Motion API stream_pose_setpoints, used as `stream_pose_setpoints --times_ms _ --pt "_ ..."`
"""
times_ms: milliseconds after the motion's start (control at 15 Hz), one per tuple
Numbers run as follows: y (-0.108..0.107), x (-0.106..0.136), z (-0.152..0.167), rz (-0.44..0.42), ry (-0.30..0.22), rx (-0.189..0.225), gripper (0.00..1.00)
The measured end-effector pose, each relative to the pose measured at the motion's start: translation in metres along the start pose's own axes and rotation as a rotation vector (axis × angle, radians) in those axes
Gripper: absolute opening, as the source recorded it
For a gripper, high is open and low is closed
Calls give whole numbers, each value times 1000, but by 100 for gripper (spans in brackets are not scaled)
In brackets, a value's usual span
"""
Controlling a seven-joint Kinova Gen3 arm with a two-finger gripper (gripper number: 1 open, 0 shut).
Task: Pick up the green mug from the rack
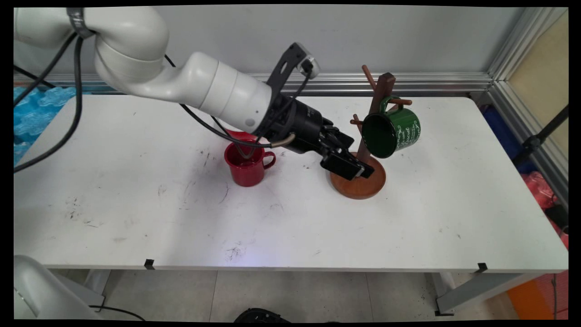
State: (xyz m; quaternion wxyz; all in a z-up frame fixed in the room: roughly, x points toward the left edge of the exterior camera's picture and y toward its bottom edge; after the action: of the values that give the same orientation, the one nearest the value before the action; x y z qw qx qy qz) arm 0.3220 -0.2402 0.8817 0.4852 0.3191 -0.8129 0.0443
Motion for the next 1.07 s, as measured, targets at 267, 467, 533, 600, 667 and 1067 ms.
stream_pose_setpoints --times_ms 267,467,533,600,667,1067 --pt "5 -1 9 -22 17 12 100" --pt "8 -1 14 -34 27 17 100" --pt "10 -1 16 -38 31 18 100" --pt "11 -1 18 -43 35 18 100" --pt "12 -1 20 -46 38 19 100" --pt "15 1 28 -60 58 23 100"
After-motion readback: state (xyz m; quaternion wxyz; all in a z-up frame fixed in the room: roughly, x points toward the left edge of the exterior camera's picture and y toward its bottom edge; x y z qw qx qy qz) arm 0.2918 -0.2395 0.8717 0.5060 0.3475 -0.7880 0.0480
